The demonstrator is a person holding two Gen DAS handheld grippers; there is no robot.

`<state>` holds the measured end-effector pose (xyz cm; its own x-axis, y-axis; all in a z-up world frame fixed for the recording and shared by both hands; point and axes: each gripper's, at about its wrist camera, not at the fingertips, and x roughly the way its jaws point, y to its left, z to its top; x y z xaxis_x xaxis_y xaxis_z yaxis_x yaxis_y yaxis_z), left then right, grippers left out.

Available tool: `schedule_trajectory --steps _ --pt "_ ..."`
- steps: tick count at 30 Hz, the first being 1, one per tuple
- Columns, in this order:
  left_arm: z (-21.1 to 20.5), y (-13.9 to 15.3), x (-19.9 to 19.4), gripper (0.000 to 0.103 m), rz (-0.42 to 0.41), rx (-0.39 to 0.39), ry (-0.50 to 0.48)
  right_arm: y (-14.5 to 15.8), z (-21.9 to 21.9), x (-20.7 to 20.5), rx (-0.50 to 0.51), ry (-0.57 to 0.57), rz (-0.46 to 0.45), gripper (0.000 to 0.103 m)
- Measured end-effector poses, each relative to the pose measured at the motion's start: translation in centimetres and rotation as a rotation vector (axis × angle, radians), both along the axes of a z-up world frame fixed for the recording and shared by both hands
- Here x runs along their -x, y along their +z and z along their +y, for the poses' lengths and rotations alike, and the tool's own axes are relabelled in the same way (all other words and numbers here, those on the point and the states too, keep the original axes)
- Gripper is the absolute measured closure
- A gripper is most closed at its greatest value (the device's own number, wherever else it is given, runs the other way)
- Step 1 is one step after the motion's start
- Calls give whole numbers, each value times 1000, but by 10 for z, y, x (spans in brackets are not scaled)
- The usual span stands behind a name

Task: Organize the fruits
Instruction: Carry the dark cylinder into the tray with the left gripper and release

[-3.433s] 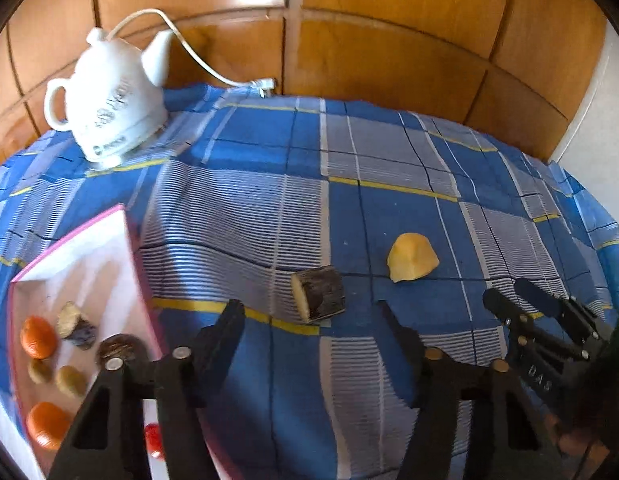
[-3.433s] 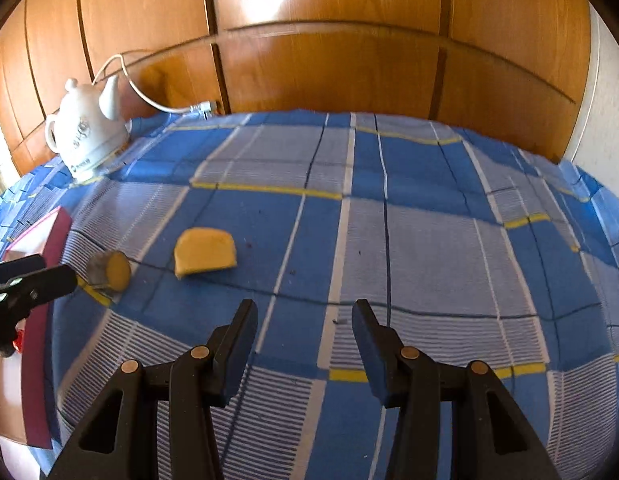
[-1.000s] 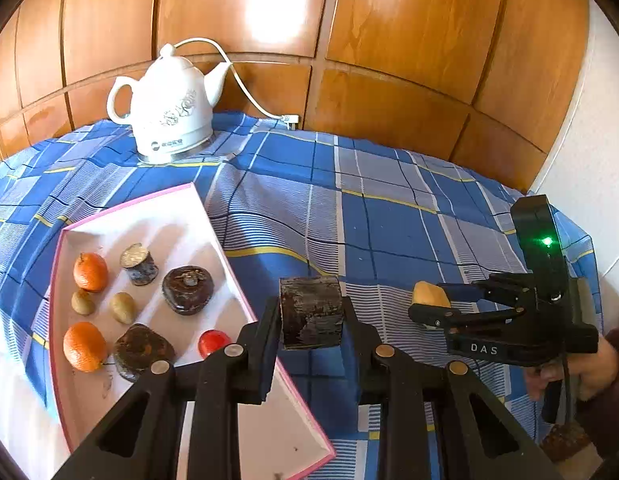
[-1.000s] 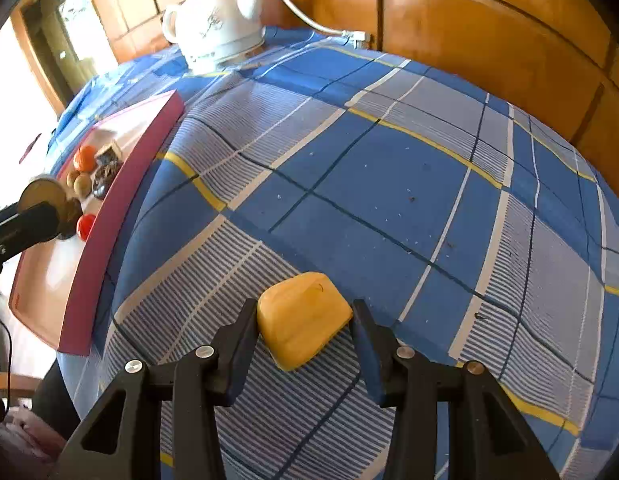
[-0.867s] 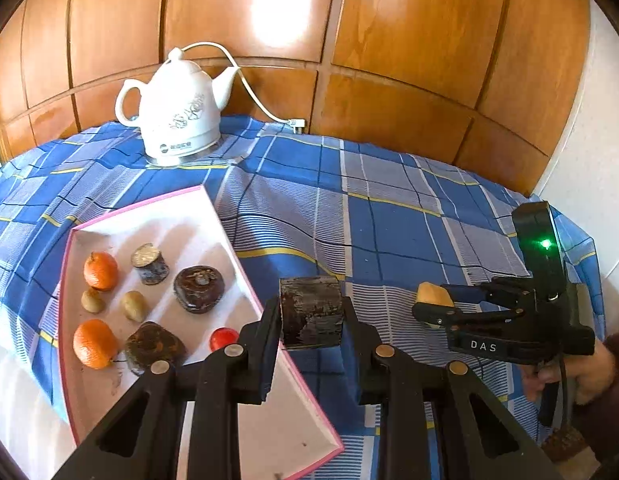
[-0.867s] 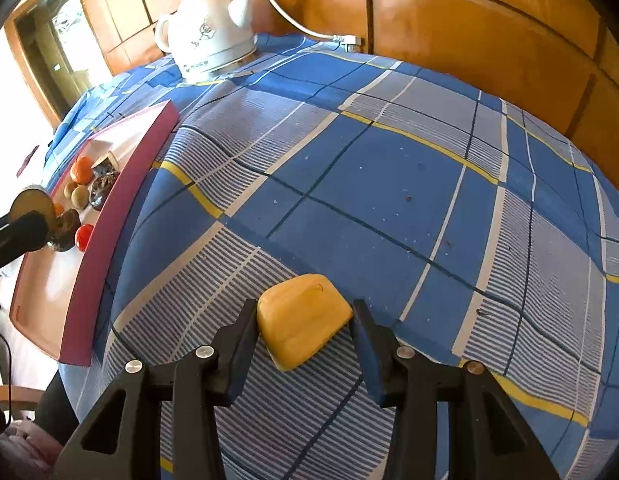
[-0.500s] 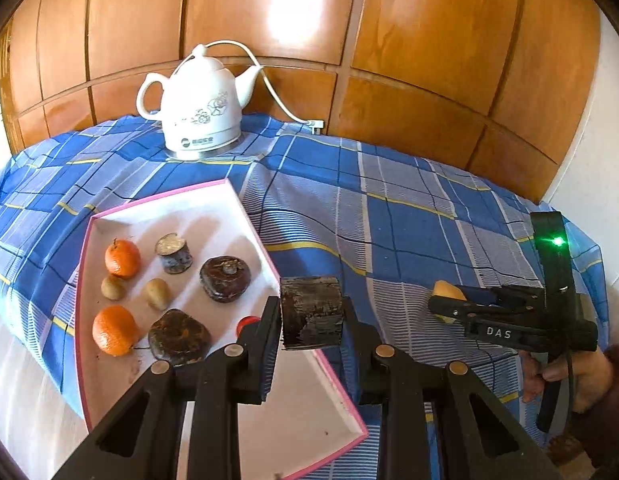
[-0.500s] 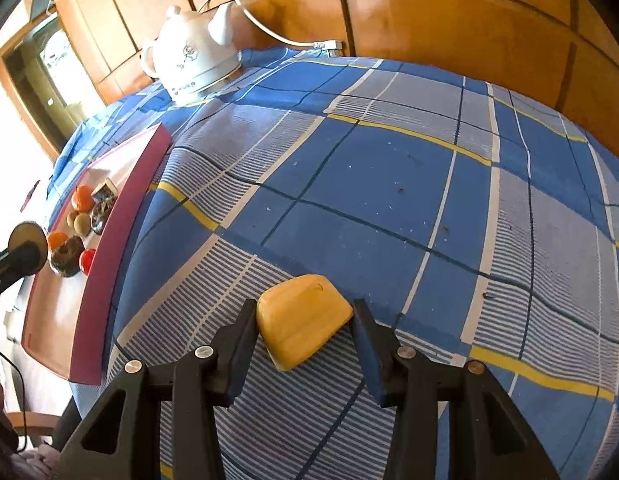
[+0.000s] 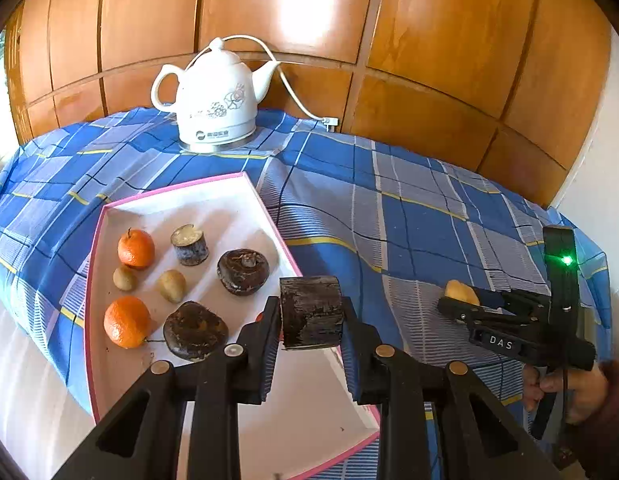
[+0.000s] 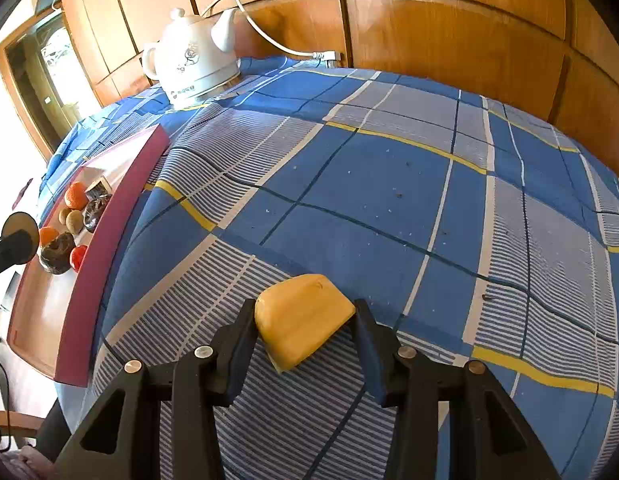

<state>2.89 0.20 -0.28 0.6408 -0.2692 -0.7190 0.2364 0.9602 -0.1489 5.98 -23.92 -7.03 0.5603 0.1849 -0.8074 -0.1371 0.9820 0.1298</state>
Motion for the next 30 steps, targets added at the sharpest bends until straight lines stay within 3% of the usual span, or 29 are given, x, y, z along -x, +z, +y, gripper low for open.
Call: schedule_trajectory --steps 18,30 --pt "29 -10 0 75 47 19 70 -1 0 2 11 5 -28 56" --pt "115 -12 15 75 91 76 246 -2 -2 3 5 4 -39 56"
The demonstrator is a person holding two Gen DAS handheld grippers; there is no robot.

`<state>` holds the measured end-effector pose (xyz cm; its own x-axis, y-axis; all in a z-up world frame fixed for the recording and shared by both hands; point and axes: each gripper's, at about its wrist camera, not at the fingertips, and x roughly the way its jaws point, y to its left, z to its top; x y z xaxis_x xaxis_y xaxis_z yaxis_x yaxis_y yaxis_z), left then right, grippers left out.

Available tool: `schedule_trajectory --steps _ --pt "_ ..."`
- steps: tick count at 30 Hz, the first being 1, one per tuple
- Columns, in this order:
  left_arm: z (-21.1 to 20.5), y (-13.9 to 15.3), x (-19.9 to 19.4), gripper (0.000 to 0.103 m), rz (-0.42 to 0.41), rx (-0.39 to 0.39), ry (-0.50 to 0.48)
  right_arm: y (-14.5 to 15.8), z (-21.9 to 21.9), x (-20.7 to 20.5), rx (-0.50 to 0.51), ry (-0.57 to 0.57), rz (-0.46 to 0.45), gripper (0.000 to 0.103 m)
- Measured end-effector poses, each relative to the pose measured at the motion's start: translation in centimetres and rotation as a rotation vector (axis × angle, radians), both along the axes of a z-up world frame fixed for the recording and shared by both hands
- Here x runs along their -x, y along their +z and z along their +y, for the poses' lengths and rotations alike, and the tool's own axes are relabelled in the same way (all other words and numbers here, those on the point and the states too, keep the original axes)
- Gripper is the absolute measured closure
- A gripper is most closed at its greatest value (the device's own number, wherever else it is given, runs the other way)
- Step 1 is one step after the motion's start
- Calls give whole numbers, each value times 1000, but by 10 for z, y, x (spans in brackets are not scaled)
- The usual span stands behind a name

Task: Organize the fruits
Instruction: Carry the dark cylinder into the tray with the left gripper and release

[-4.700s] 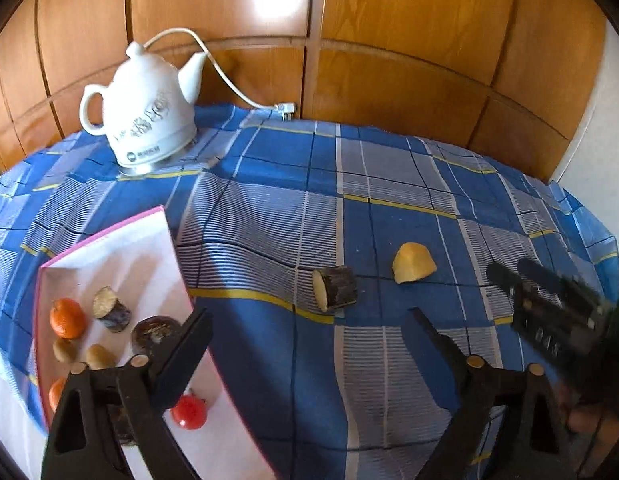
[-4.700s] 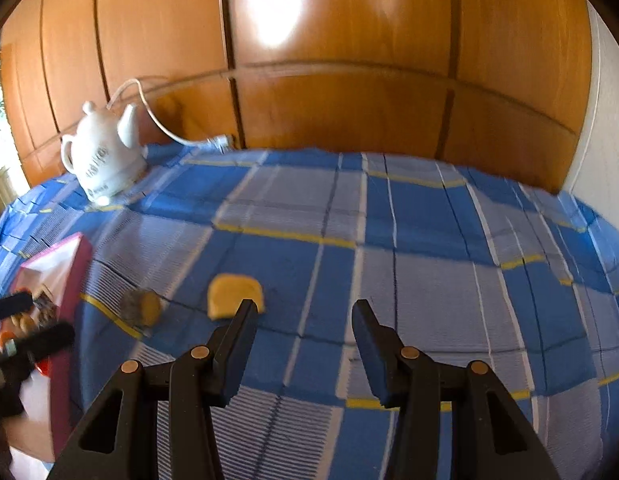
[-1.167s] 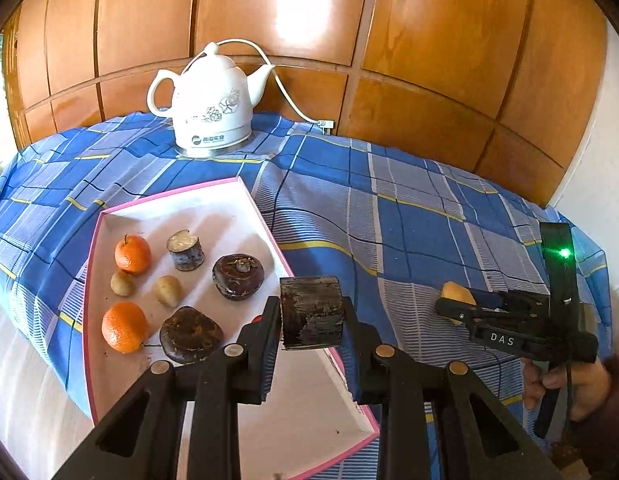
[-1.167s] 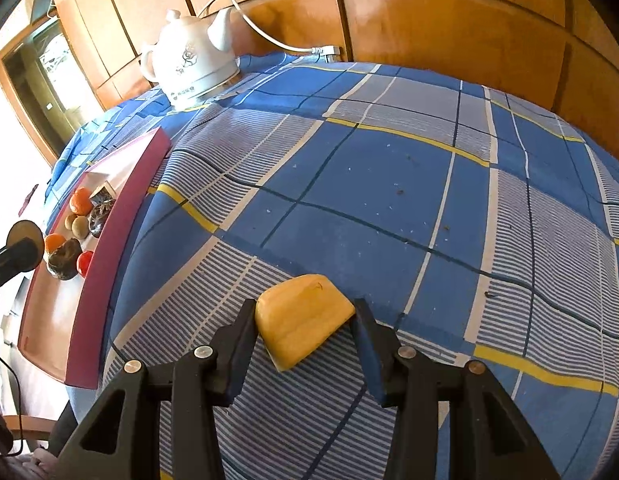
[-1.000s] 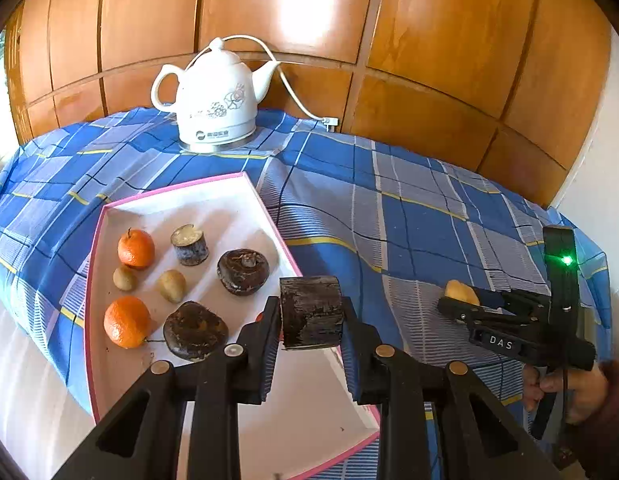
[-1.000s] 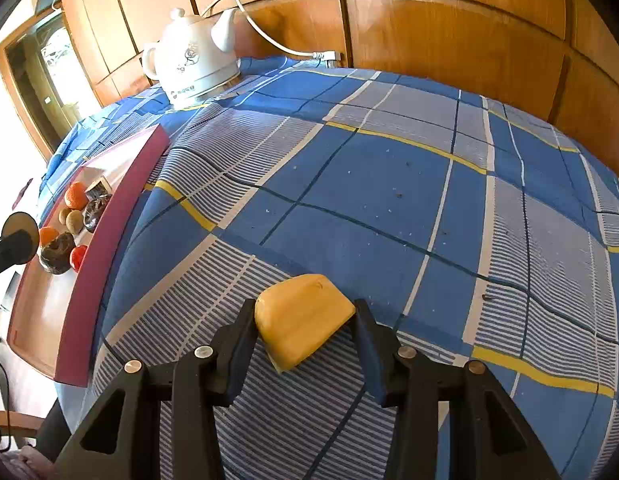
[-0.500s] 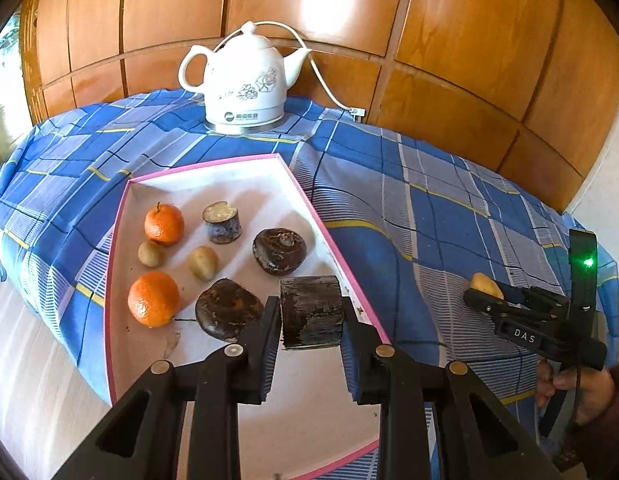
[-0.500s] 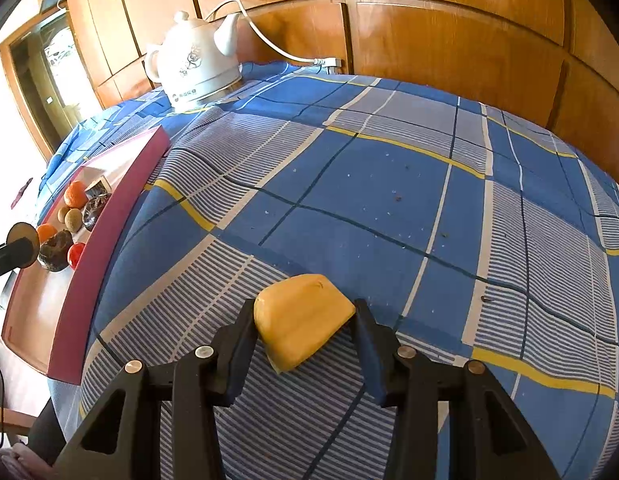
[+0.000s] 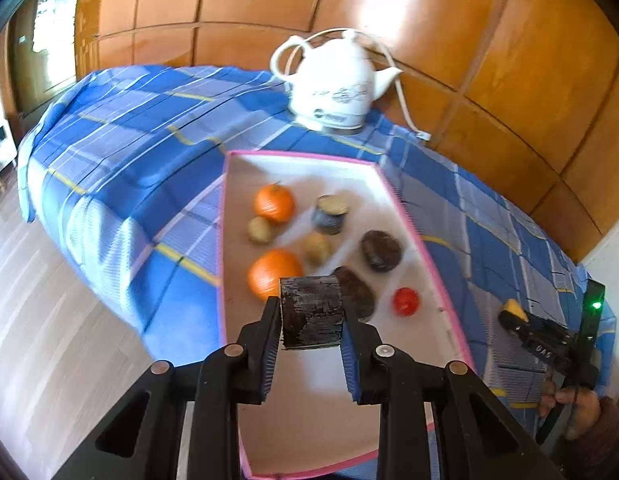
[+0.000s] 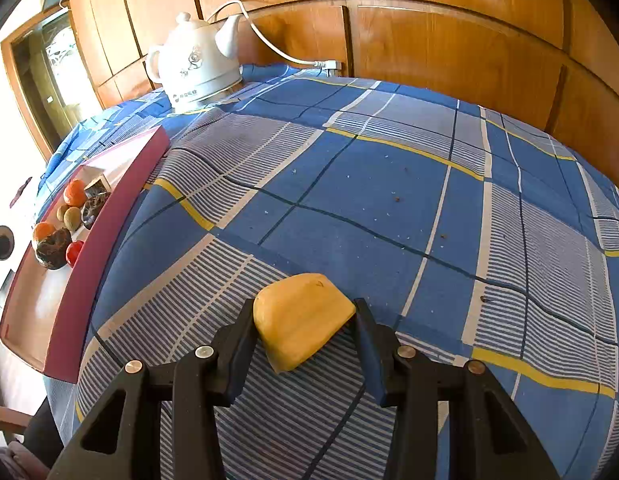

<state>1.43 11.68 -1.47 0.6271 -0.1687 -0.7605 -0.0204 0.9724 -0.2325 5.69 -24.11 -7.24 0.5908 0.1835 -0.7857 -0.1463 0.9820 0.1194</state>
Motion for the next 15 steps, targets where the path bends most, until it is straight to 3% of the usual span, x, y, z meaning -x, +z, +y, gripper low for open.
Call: schedule_trajectory --steps 15 --pt "-12 -24 -2 75 74 32 -26 0 0 0 -7 -1 -3 56"
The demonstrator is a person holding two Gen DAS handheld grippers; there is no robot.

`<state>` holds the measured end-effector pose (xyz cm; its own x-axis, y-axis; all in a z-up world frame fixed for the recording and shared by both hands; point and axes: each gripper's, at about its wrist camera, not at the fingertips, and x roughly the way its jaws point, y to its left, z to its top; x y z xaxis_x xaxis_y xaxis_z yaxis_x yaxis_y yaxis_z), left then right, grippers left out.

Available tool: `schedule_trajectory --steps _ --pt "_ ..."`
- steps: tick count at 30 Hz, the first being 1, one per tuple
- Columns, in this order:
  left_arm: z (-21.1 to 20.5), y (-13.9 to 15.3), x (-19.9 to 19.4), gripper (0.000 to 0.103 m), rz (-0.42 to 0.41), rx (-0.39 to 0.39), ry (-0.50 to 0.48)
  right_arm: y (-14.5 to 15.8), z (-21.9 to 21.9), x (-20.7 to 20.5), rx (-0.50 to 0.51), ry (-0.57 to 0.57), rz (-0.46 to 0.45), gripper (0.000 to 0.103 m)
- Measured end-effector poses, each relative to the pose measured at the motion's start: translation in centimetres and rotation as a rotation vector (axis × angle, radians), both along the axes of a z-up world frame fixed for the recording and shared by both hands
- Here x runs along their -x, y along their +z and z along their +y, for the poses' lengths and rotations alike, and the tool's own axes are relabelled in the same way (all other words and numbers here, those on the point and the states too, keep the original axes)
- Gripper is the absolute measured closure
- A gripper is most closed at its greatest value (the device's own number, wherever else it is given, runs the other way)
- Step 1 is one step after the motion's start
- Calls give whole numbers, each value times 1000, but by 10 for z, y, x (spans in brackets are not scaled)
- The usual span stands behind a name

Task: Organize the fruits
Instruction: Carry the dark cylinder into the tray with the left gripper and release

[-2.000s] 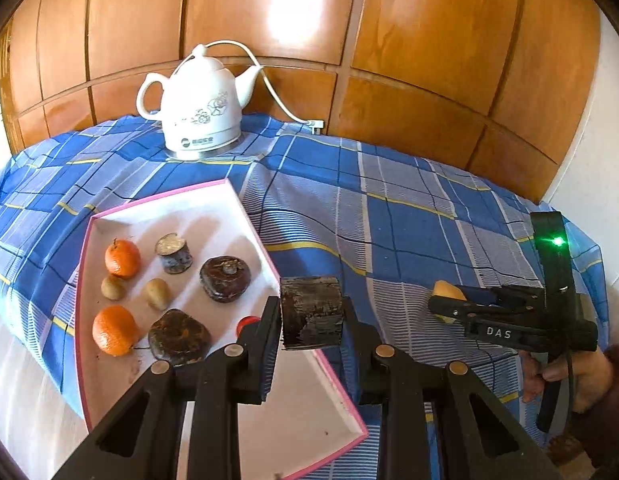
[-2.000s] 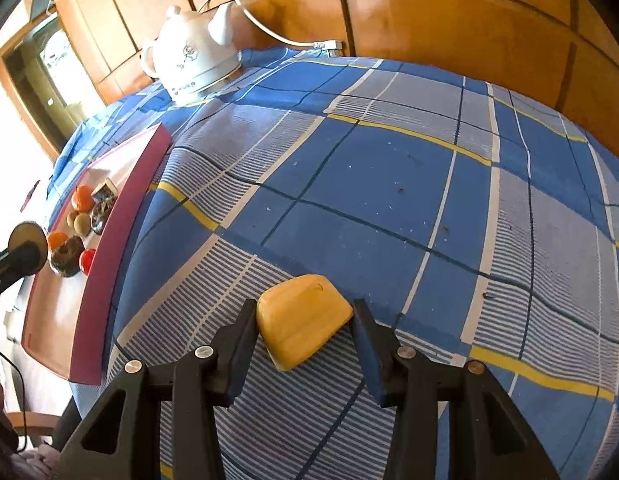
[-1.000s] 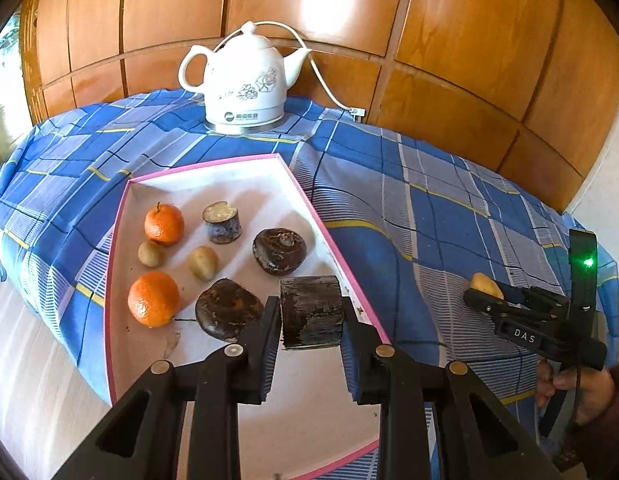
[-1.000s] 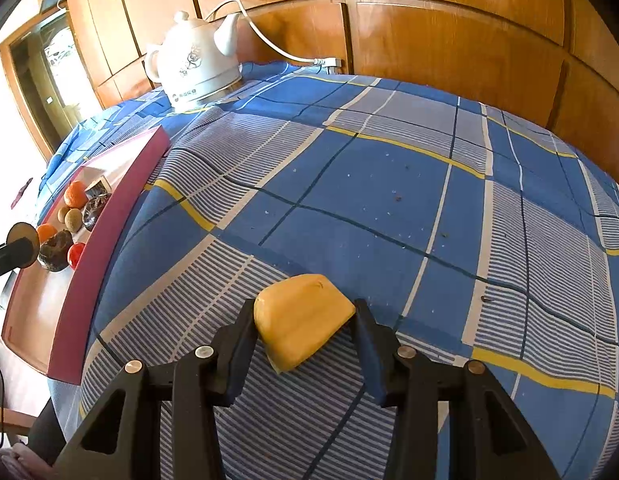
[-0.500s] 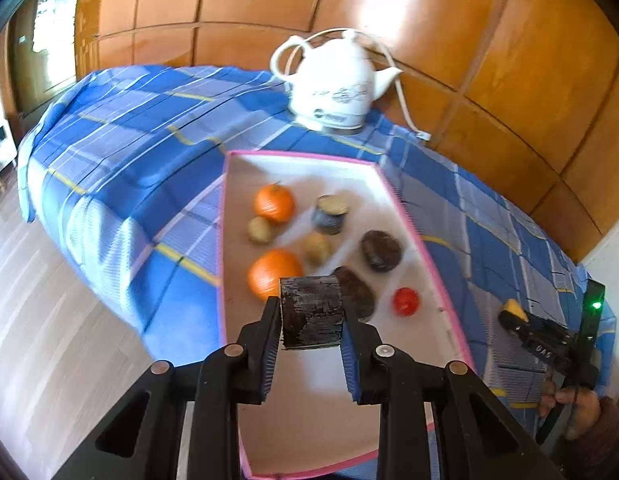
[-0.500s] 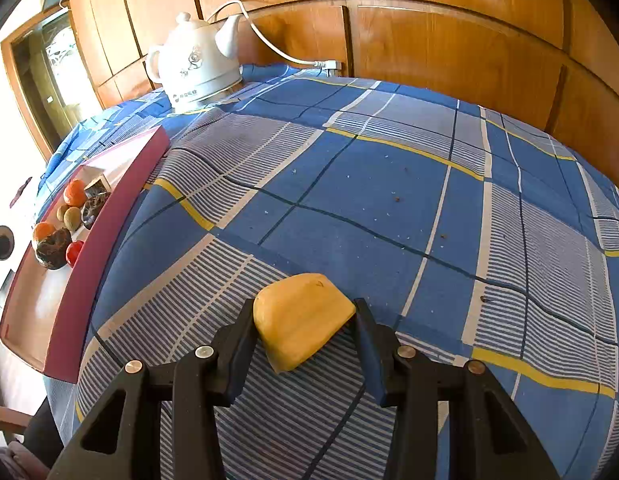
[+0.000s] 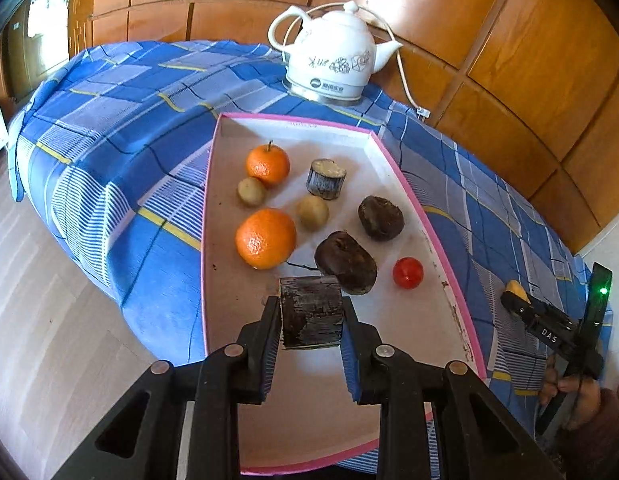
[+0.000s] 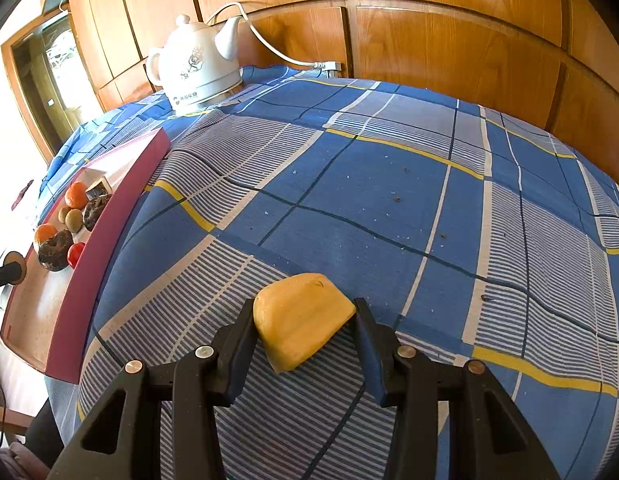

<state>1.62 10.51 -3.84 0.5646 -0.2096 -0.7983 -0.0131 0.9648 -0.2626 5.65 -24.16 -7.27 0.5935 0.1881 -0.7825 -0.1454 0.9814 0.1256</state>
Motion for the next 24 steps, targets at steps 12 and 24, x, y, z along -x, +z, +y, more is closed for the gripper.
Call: schedule_trajectory --steps 12,24 --pt "-1 -5 -8 60 -35 -83 22 0 0 0 1 0 0 56" --pt "-4 -4 16 63 -64 -182 34 1 0 0 11 -2 1 56"
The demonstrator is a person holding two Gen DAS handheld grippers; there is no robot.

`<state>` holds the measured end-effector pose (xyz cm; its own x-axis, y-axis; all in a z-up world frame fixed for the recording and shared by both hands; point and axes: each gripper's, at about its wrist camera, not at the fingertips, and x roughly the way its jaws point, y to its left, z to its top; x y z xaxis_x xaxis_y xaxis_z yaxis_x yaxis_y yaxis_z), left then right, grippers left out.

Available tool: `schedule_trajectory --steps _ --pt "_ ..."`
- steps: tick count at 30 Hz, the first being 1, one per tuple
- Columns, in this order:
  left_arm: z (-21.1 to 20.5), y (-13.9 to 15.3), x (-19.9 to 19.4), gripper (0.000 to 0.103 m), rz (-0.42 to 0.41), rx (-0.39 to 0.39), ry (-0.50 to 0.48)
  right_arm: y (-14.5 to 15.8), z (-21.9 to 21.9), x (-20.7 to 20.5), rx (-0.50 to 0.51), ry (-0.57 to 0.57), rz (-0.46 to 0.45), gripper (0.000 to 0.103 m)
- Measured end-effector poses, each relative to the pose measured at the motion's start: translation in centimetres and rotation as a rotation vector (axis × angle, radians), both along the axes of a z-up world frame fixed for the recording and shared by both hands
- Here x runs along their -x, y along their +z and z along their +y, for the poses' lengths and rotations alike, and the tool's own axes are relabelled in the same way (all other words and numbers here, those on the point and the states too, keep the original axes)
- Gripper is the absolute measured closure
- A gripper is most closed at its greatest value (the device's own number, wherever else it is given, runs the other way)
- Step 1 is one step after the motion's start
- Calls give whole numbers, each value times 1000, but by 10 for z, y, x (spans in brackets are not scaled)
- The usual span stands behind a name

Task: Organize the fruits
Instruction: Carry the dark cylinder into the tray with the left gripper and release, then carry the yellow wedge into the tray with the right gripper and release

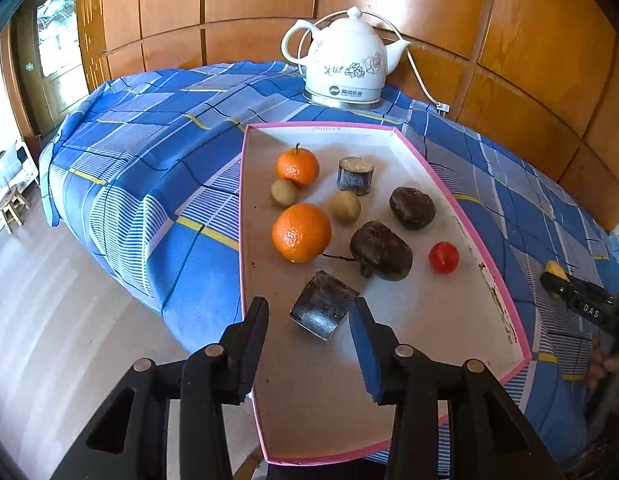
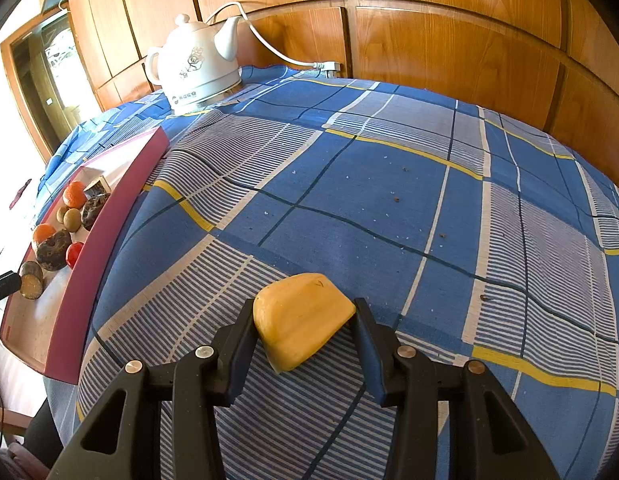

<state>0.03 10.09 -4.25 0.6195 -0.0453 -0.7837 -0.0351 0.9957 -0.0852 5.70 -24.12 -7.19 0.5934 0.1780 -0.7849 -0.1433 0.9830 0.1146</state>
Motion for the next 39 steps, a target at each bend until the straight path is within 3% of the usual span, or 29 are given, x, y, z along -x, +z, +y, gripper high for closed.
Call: schedule_trajectory --steps 11,17,21,39 --pt "-15 -3 -33 70 -4 -81 -30 0 2 -1 9 -4 6 56" --pt "-11 -2 -35 70 -8 -41 -8 0 2 -1 8 -5 5 56" --pt "-11 6 -27 62 -34 -20 9 0 2 -1 8 -6 5 56" --pt "-19 23 -14 54 -67 5 10 0 4 -2 28 -6 12 56"
